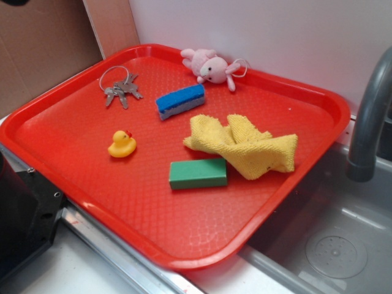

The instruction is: Grab the yellow cloth.

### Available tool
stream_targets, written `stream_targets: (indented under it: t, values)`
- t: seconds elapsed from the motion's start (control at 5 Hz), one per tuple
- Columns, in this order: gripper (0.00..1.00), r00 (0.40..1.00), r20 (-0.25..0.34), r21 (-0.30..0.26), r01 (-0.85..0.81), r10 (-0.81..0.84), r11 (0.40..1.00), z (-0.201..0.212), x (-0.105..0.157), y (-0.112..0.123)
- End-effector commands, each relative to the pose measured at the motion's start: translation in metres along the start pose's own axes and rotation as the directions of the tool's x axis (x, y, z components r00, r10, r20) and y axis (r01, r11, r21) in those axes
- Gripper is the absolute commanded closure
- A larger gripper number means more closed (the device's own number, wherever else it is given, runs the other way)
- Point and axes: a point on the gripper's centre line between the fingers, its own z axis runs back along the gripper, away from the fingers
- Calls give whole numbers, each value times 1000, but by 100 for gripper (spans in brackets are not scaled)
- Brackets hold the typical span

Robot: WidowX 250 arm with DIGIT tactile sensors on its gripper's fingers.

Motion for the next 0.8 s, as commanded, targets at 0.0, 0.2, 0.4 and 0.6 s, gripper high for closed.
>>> stream_targets:
  t: [0.0, 0.2, 0.4, 0.6]
  values:
    - [0, 967, 88, 28, 237, -239, 971, -28, 58, -6]
    - [0, 914, 152, 31, 376, -377, 926, -30, 60, -13]
    - [0, 812, 217, 12, 553, -542, 833, -41, 65, -27]
    - [0, 754, 178, 12, 641, -632, 768, -59, 71, -44]
